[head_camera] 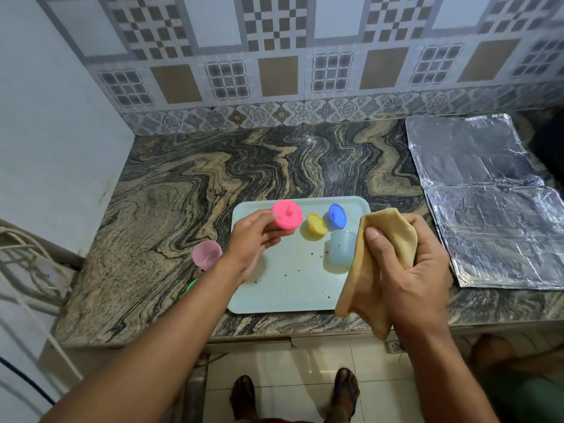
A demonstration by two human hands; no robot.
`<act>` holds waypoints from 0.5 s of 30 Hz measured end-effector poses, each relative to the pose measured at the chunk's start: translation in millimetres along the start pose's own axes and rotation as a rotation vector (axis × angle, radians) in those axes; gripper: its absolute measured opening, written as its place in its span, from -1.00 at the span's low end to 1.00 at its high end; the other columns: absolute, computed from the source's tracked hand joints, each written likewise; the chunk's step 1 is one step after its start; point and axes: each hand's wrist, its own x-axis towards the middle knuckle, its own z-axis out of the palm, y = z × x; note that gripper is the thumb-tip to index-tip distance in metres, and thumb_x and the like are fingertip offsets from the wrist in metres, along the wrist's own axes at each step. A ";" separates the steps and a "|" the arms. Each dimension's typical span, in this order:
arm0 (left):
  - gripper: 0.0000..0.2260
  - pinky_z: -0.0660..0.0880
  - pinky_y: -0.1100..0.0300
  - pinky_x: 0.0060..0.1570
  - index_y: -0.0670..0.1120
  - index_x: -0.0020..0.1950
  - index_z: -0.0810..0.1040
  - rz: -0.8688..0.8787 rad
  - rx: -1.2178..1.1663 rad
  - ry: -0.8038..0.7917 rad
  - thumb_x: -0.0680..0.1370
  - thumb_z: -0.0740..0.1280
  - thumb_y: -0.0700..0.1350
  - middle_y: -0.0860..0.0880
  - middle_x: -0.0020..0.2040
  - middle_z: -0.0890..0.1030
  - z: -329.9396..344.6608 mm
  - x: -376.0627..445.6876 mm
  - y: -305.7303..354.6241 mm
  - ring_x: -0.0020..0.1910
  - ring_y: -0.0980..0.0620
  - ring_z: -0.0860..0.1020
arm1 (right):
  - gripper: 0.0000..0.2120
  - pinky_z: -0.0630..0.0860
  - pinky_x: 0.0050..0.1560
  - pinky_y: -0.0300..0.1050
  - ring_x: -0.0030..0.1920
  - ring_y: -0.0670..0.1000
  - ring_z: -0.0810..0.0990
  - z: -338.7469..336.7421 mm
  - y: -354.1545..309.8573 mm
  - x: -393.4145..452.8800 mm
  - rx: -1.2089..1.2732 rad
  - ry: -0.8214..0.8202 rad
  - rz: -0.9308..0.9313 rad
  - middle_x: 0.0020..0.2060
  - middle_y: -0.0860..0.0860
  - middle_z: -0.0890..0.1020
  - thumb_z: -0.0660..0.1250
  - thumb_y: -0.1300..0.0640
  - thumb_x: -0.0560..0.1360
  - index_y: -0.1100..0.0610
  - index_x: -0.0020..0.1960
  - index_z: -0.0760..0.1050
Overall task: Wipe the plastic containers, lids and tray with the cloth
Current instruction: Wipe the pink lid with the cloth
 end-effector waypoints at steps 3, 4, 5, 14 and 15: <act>-0.80 0.55 0.16 -0.01 -0.10 -0.03 0.66 -0.051 -0.317 -0.052 0.68 0.26 -0.20 -0.10 -0.14 0.77 5.8 -34.9 25.0 -0.11 -0.01 0.77 | -0.97 0.46 -0.26 -0.27 -0.30 -0.16 0.50 6.2 -2.5 -0.2 0.032 -0.008 0.019 -0.29 -0.11 0.58 0.35 0.18 0.51 0.10 -0.08 0.51; -0.75 0.55 0.15 0.01 -0.09 -0.08 0.71 -0.057 -0.375 -0.066 0.67 0.27 -0.20 -0.11 -0.13 0.78 7.9 -46.2 31.4 -0.10 -0.01 0.77 | -0.97 0.45 -0.26 -0.26 -0.30 -0.16 0.49 8.8 -3.6 -0.6 0.034 -0.011 0.015 -0.30 -0.10 0.57 0.35 0.18 0.50 0.10 -0.08 0.50; -0.71 0.55 0.15 0.02 -0.09 -0.14 0.75 -0.054 -0.413 -0.075 0.66 0.27 -0.21 -0.11 -0.11 0.78 9.7 -56.0 36.8 -0.09 0.01 0.76 | -0.97 0.45 -0.26 -0.26 -0.30 -0.16 0.48 12.4 -5.3 -0.6 0.031 -0.016 0.003 -0.30 -0.11 0.57 0.34 0.19 0.50 0.09 -0.08 0.50; -0.95 0.44 0.17 -0.13 0.00 -0.10 0.66 0.134 -0.380 -0.072 0.51 0.45 -0.15 -0.06 -0.13 0.71 24.9 -115.7 48.5 -0.18 0.06 0.66 | -0.85 0.48 -0.17 -0.25 -0.23 -0.11 0.58 37.1 -21.7 -1.4 -0.152 -0.070 -0.216 -0.19 -0.20 0.61 0.41 0.15 0.55 -0.06 0.03 0.51; -0.91 0.44 0.19 -0.14 0.01 -0.14 0.69 0.169 -0.351 -0.089 0.53 0.43 -0.16 -0.04 -0.15 0.69 25.4 -118.4 47.4 -0.19 0.08 0.62 | -0.85 0.47 -0.18 -0.28 -0.24 -0.11 0.57 38.5 -23.2 -0.9 -0.181 -0.076 -0.247 -0.20 -0.22 0.60 0.42 0.15 0.55 -0.06 0.03 0.50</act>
